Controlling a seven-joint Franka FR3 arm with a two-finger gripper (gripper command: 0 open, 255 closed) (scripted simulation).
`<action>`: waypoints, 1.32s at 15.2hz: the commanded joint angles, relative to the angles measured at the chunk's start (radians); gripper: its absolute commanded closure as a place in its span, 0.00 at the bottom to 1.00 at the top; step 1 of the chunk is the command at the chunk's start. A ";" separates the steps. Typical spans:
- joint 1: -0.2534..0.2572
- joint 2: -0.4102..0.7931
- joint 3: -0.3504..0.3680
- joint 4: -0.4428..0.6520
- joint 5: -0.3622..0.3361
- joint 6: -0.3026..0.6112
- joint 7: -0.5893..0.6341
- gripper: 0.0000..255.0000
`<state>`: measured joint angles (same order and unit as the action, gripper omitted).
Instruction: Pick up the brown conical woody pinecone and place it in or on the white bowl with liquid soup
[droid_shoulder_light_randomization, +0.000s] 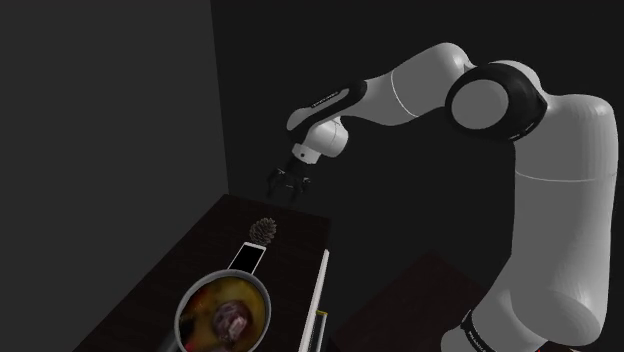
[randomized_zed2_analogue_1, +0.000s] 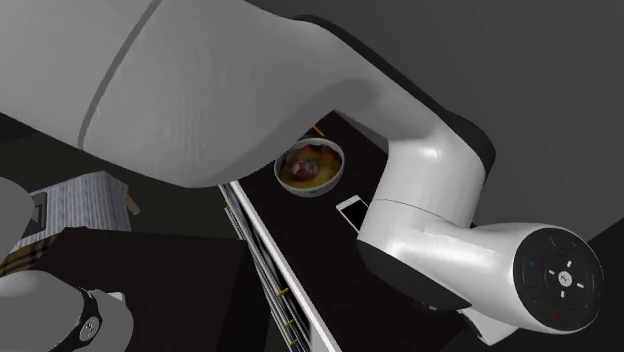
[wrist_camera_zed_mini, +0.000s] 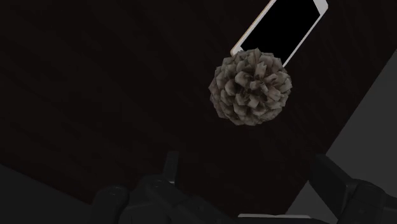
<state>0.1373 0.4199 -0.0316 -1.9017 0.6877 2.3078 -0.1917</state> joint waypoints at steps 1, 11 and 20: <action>0.002 0.026 0.007 0.015 0.013 0.014 -0.005 0.00; 0.013 0.078 0.024 0.025 0.036 0.061 -0.018 0.00; 0.013 0.078 0.024 0.025 0.036 0.061 -0.018 1.00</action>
<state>0.1508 0.4983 -0.0074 -1.8764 0.7236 2.3692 -0.2098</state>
